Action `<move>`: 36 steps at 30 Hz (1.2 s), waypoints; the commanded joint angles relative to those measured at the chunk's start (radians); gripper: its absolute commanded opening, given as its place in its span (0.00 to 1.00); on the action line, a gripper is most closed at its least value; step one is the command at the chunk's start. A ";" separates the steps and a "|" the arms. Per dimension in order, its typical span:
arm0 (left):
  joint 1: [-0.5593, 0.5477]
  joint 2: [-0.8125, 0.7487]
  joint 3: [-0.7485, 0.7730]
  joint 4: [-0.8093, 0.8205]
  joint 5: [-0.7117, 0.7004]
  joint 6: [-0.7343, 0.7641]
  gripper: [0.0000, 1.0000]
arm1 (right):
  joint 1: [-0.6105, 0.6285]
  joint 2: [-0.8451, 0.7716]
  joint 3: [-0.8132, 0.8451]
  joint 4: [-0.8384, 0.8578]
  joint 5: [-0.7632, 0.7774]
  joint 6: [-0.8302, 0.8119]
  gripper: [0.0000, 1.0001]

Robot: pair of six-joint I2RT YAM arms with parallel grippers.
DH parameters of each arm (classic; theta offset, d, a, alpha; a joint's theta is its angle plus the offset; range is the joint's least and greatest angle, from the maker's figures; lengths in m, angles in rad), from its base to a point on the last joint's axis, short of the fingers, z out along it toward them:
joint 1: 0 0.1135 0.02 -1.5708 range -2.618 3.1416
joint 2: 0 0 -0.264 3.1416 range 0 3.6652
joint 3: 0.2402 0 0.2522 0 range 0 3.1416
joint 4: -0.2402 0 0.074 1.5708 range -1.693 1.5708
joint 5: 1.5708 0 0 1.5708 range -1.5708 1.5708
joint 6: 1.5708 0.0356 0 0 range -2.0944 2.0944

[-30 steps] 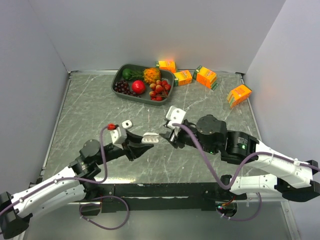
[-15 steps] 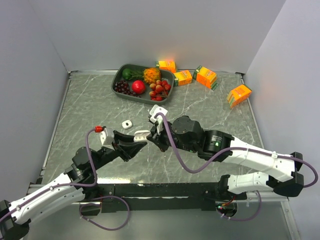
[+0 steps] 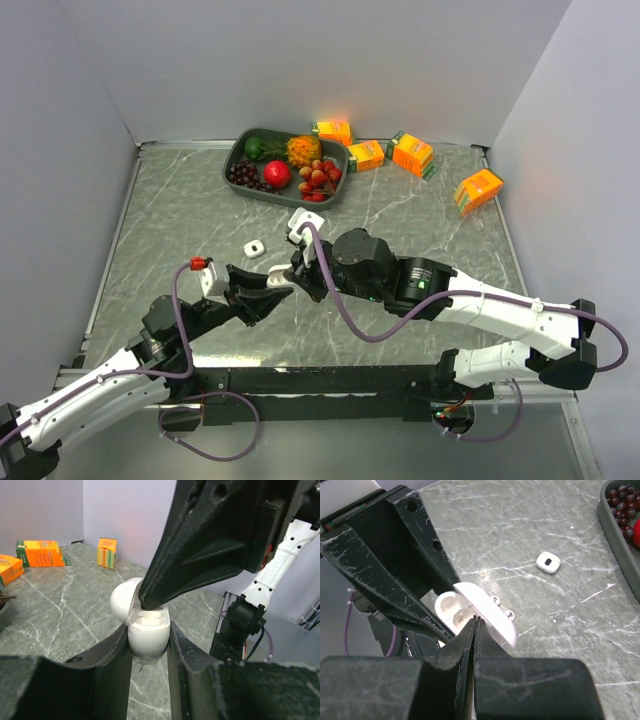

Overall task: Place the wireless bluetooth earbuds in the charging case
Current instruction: Open the charging case.

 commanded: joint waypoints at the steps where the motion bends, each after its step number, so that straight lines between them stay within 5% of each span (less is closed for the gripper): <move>1: 0.002 -0.028 -0.001 0.030 0.052 0.052 0.01 | -0.003 0.013 0.058 0.031 0.004 0.002 0.00; 9: 0.001 -0.039 0.011 -0.008 0.091 0.098 0.01 | -0.032 0.013 0.064 0.040 -0.037 0.032 0.00; 17: 0.002 -0.062 0.005 -0.016 -0.047 0.055 0.01 | -0.034 -0.029 0.044 0.054 -0.127 -0.001 0.01; 22: 0.001 -0.097 0.002 -0.048 -0.155 0.045 0.01 | -0.032 -0.109 0.010 0.060 -0.146 0.010 0.39; 25: 0.001 -0.137 0.011 -0.085 -0.225 0.059 0.01 | -0.032 -0.181 -0.034 0.069 -0.061 0.045 0.50; 28: 0.001 -0.183 0.034 -0.151 -0.264 0.094 0.01 | -0.058 -0.191 -0.094 0.019 0.047 0.114 0.53; 36: 0.002 -0.306 0.090 -0.344 -0.382 0.125 0.01 | -0.124 0.080 -0.238 0.095 -0.074 0.254 0.49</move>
